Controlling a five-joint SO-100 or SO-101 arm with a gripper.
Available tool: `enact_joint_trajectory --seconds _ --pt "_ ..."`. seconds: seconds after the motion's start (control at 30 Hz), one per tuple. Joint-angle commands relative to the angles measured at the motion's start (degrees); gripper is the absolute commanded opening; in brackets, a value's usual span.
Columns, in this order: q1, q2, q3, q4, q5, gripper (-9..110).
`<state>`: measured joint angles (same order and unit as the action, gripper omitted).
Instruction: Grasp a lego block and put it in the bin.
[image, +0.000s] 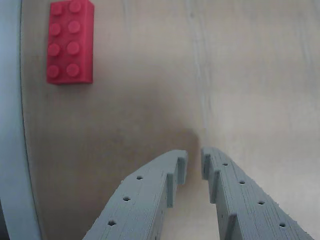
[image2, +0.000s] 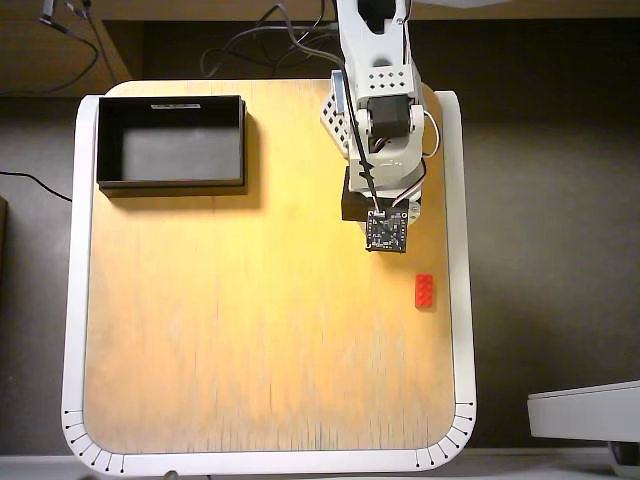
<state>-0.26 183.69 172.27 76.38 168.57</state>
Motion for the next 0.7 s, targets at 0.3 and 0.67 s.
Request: enact_joint_trajectory --seconds 0.3,0.67 --pt "-0.6 5.2 9.6 0.3 -0.5 1" --pt "-1.4 5.3 9.6 0.3 1.3 1"
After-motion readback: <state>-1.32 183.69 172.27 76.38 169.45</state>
